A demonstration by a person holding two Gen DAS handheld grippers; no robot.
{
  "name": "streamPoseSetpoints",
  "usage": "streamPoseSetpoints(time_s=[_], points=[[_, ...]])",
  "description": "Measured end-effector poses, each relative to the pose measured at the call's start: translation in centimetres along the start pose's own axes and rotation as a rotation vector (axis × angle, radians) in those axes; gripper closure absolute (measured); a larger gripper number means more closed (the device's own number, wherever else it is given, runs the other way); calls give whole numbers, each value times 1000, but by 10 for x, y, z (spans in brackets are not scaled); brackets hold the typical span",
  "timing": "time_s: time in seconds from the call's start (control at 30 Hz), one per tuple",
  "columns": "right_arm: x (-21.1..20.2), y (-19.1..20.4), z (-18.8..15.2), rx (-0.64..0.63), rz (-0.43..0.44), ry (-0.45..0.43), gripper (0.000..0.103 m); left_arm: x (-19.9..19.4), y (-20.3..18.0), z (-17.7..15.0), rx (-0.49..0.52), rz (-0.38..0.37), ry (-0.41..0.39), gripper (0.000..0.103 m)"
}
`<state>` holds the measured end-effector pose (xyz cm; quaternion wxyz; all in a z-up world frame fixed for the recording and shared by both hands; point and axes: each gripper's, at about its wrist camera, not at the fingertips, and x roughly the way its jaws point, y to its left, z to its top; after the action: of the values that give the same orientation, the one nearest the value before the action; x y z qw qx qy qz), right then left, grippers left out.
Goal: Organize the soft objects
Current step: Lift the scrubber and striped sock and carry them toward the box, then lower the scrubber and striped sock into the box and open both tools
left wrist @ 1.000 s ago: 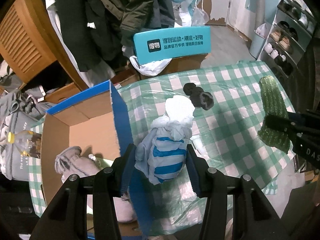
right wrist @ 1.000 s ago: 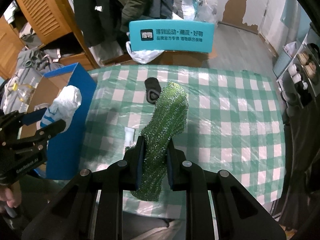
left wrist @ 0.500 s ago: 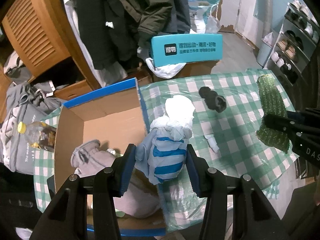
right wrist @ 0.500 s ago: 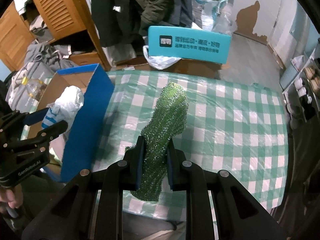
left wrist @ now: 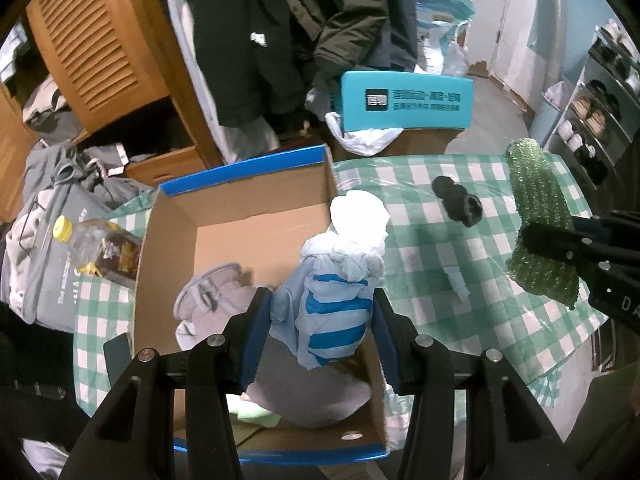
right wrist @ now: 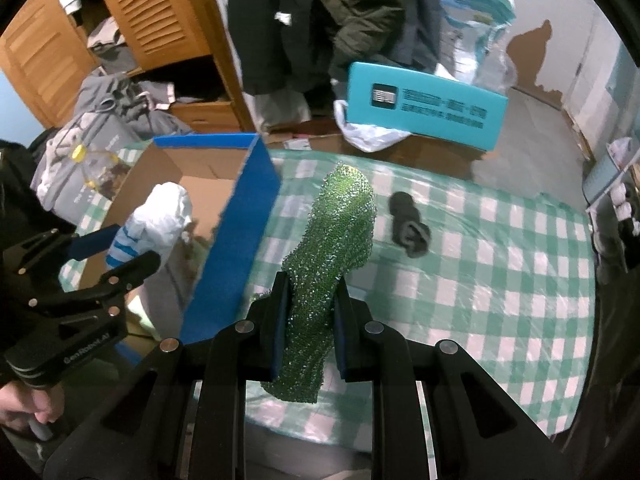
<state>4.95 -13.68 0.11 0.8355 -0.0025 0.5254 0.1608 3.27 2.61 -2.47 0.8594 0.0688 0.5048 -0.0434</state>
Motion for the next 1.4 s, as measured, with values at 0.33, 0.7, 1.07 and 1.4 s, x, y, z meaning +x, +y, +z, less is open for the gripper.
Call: streamPoseSetpoints(time_s=[0.33, 0.7, 1.07, 1.4], points=[[13, 46, 16, -71, 37, 8, 85, 4, 39, -12, -69, 13, 14, 53], [31, 89, 27, -125, 88, 37, 85, 7, 70, -20, -121, 29, 21, 53], [49, 121, 30, -172, 123, 71, 85, 13, 94, -33, -161, 54, 40, 53], [68, 142, 28, -210, 141, 112, 85, 20, 107, -38, -185, 73, 67, 51]])
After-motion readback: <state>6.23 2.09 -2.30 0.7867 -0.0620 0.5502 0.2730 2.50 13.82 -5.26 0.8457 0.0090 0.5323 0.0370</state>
